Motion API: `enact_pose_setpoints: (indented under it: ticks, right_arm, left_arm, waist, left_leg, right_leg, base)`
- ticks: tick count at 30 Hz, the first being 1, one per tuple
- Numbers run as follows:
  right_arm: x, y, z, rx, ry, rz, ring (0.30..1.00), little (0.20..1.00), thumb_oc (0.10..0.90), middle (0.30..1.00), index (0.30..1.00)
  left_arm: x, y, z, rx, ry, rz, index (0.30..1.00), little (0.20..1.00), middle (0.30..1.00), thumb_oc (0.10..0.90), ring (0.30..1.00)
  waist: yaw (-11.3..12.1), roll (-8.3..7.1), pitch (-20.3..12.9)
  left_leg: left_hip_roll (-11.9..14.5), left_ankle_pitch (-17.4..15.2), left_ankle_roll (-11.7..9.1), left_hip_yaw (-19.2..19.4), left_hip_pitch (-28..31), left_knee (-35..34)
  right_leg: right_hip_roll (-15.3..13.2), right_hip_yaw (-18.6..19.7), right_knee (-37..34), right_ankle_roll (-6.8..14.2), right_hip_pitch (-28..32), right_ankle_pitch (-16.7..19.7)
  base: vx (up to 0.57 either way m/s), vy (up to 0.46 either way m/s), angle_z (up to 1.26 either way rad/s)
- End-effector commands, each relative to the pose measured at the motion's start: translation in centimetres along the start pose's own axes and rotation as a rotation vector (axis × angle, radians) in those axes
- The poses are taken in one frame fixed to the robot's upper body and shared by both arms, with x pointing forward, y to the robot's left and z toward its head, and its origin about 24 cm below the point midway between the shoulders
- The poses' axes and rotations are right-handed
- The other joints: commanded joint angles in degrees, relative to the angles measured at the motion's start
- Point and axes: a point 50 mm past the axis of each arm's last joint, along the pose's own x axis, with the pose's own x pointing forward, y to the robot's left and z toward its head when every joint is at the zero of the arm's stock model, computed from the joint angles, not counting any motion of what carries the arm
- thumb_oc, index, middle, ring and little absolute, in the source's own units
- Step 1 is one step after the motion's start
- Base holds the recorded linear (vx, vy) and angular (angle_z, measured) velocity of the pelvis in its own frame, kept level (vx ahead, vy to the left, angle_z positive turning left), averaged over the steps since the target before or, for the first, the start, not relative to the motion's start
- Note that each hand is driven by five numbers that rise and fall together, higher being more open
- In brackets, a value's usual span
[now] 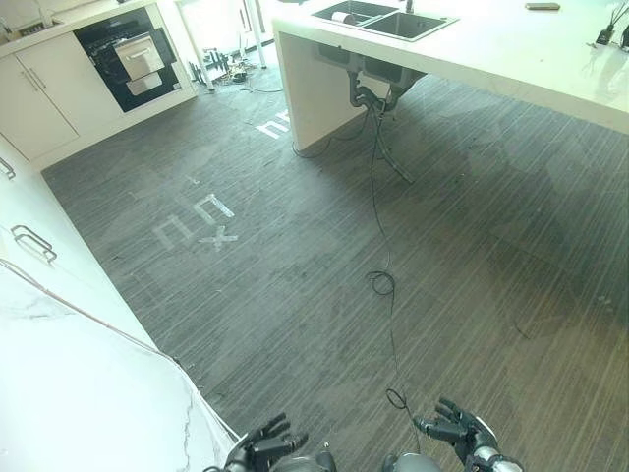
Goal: Place the dishes in the dishwasher.
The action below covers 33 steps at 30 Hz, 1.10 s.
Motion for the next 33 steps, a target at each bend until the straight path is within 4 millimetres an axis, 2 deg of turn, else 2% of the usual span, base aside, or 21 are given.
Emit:
enact_pose_setpoints:
  ticks: [1, 4, 10, 15, 22, 23, 24, 27, 29, 31, 32, 33]
  right_arm:
    - [0.5, -0.2, 3.8, -0.03, -0.162, 0.018, 0.9, 0.9, 0.8, 0.9, 0.9]
    - [0.5, 0.2, 4.4, -0.067, -0.193, 0.036, 0.9, 0.9, 0.8, 0.9, 0.9]
    - [0.4, 0.4, 4.5, -0.036, -0.219, 0.028, 0.9, 0.9, 0.8, 0.9, 0.9]
    - [0.2, 0.6, 5.2, -0.051, -0.263, 0.029, 0.9, 0.9, 0.8, 0.9, 0.9]
    - [0.1, 0.8, 5.2, -0.045, -0.278, 0.042, 0.9, 0.9, 0.8, 0.9, 0.9]
    - [0.2, 0.9, 5.3, -0.043, -0.284, 0.046, 0.9, 0.9, 0.8, 0.9, 0.9]
    - [0.2, 1.0, 5.4, -0.041, -0.287, 0.047, 0.9, 0.9, 0.8, 0.9, 0.9]
    - [0.2, 1.4, 6.2, -0.05, -0.31, 0.06, 0.9, 0.9, 0.8, 0.9, 0.9]
    - [0.1, 1.2, 6.7, -0.078, -0.326, 0.057, 0.9, 0.9, 0.8, 0.9, 0.9]
    - [0.0, 0.8, 6.9, -0.089, -0.34, 0.049, 0.9, 0.9, 0.8, 0.9, 0.9]
    - [0.0, 0.6, 7.1, -0.089, -0.343, 0.04, 0.9, 0.9, 0.8, 0.9, 0.9]
    - [0.0, 0.5, 7.2, -0.088, -0.347, 0.038, 0.9, 0.9, 0.8, 0.9, 0.9]
  left_arm:
    - [0.9, -1.3, 3.4, 0.082, -0.148, -0.081, 0.9, 0.9, 0.9, 0.8, 0.9]
    - [0.8, -1.1, 3.4, 0.051, -0.159, -0.053, 0.9, 0.9, 0.9, 0.8, 0.9]
    - [0.7, -0.9, 3.0, 0.058, -0.147, 0.011, 0.9, 0.9, 0.9, 0.8, 0.9]
    - [0.7, -0.9, 4.2, 0.16, -0.217, 0.044, 0.9, 0.9, 0.9, 0.8, 0.9]
    - [0.3, -0.4, 5.1, 0.2, -0.277, 0.127, 0.9, 0.9, 0.9, 0.8, 0.9]
    - [0.3, -0.4, 5.3, 0.192, -0.283, 0.134, 0.9, 0.9, 0.9, 0.8, 0.9]
    - [0.3, -0.3, 5.3, 0.187, -0.284, 0.143, 0.9, 0.9, 0.9, 0.8, 0.9]
    - [0.4, -0.4, 6.2, 0.162, -0.321, 0.144, 0.9, 0.9, 0.9, 0.8, 0.9]
    - [0.5, -0.7, 7.1, 0.148, -0.353, 0.133, 0.9, 0.9, 0.9, 0.8, 0.9]
    - [0.5, -0.7, 7.6, 0.143, -0.365, 0.122, 0.9, 0.9, 0.9, 0.8, 0.9]
    - [0.6, -0.8, 7.7, 0.148, -0.365, 0.113, 0.9, 0.9, 0.9, 0.8, 0.9]
    - [0.6, -0.9, 7.7, 0.152, -0.365, 0.106, 0.9, 0.9, 0.9, 0.8, 0.9]
  waist:
    - [0.2, 0.17, -0.5]
    - [0.1, -0.11, -0.6]
    - [0.1, -0.53, -0.7]
    - [-0.5, -0.68, -0.3]
    - [-0.1, -0.79, 0.1]
    - [-0.2, -0.77, 0.3]
    - [-0.2, -0.74, 0.6]
    - [-0.7, -0.55, 2.0]
    - [-0.4, -2.03, 3.8]
    - [0.1, -2.33, 5.7]
    - [0.5, -2.18, 6.4]
    - [0.8, -2.0, 6.5]
  left_leg:
    - [2.4, -11.4, -1.4, 0.8, 1.7, 3.0]
    - [2.4, -11.5, -1.4, 1.1, 2.0, 3.0]
    - [2.2, -11.7, -1.2, 0.8, 2.4, 3.0]
    - [2.2, -11.7, -1.1, 0.4, 2.2, 3.0]
    - [2.2, -11.3, -1.3, -0.8, 2.2, 3.0]
    - [2.5, -10.1, -1.0, -0.7, 1.5, 3.0]
    - [2.5, -11.1, -1.2, -1.2, 2.4, 3.0]
    - [1.7, -10.1, -0.4, -2.5, 3.8, 3.0]
    - [-0.3, -8.1, 0.1, -1.5, 6.5, 3.0]
    - [-0.3, -6.2, -1.4, -2.1, 0.9, 12.9]
    - [-0.8, -4.1, -2.3, -2.6, -1.8, 14.7]
    - [-1.4, -3.1, -2.7, -2.7, -2.5, 12.2]
  right_leg:
    - [0.5, -0.8, -2.7, 3.3, 3.5, -5.5]
    - [0.5, -0.8, -2.7, 3.3, 3.7, -5.5]
    - [0.9, -0.3, -2.7, 3.1, 4.0, -5.6]
    - [1.6, 0.7, -2.7, 2.8, 3.8, -5.8]
    - [2.4, 0.3, -2.7, 2.0, 4.5, -6.1]
    - [2.7, -0.1, -2.7, 1.3, 4.1, -5.3]
    - [3.0, 0.3, -2.7, 1.4, 5.1, -6.3]
    - [4.3, 1.6, -2.7, -0.2, 5.5, -6.2]
    - [3.2, 2.8, -2.7, -1.3, 6.4, -5.4]
    - [3.6, 3.4, -2.7, -2.4, 7.2, -5.0]
    - [4.1, 4.0, -2.7, -2.6, 7.5, -4.9]
    - [4.3, 4.2, -2.7, -2.3, 7.7, -5.1]
  base:
    - [-0.01, 0.006, -0.1]
    - [0.0, 0.0, -0.13]
    - [0.0, -0.001, -0.01]
    - [0.02, -0.018, 0.03]
    - [0.07, -0.089, 0.06]
    - [0.09, -0.15, 0.17]
    - [0.08, -0.165, 0.21]
    - [0.1, -0.144, 0.13]
    - [0.12, -0.149, 0.02]
    - [0.11, -0.103, 0.09]
    - [0.14, -0.013, 0.19]
    - [0.24, 0.055, 0.11]
